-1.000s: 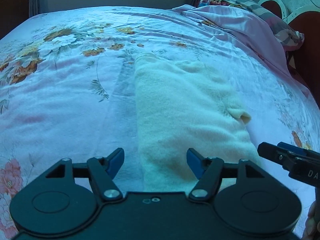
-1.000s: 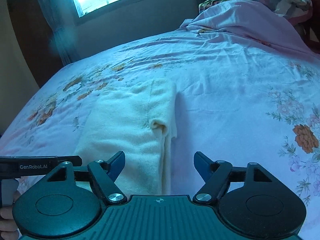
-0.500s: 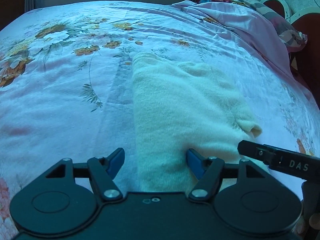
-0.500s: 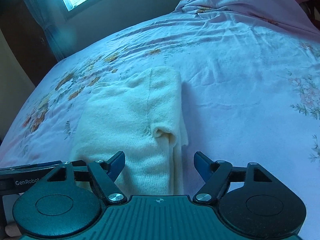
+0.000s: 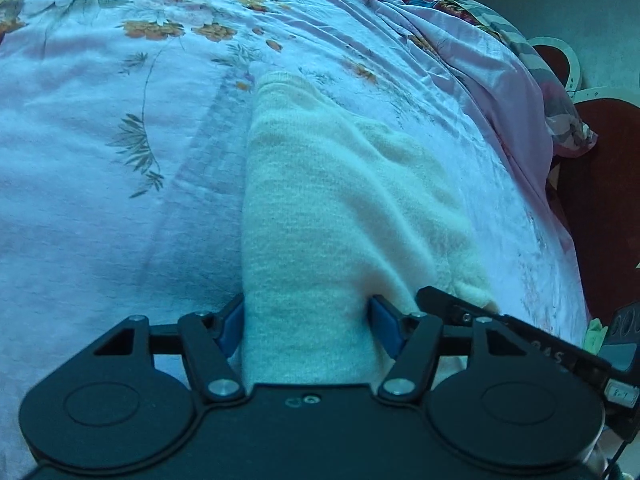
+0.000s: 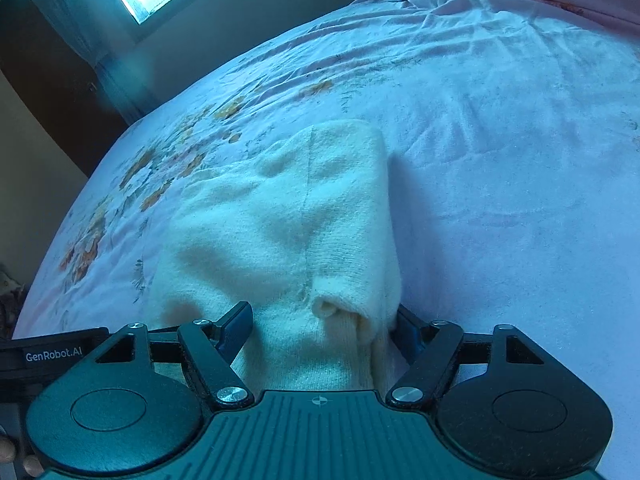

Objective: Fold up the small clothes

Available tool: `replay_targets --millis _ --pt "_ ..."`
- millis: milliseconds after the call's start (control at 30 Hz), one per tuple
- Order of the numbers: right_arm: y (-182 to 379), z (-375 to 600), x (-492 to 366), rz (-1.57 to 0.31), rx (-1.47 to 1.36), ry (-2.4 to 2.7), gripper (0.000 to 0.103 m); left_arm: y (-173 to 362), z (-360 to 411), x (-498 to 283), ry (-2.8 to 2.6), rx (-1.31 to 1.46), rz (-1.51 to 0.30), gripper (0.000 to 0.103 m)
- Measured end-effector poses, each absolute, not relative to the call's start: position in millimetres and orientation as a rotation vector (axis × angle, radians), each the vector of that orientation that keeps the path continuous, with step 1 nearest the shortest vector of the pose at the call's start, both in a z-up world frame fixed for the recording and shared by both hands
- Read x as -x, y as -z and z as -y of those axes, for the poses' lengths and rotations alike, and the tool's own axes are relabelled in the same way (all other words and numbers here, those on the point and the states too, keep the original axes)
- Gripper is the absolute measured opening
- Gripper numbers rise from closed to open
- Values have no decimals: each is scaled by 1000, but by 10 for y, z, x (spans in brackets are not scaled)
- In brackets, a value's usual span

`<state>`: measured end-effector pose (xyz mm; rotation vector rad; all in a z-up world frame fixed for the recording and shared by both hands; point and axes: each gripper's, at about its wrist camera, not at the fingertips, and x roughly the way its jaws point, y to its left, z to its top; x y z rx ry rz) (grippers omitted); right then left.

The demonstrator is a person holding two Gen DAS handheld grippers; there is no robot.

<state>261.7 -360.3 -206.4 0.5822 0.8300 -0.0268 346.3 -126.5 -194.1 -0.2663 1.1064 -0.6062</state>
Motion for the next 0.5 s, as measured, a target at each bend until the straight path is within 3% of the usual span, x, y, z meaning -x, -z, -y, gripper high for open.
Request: replay_targets --millis 100,500 --pt "2107 3653 -2627 -820 -628 14 35 1939 1276 -3467 601 280 -1116 50" --pt "1925 3513 -2528 -741 -581 36 27 1673 1407 -3240 518 178 -1000 35"
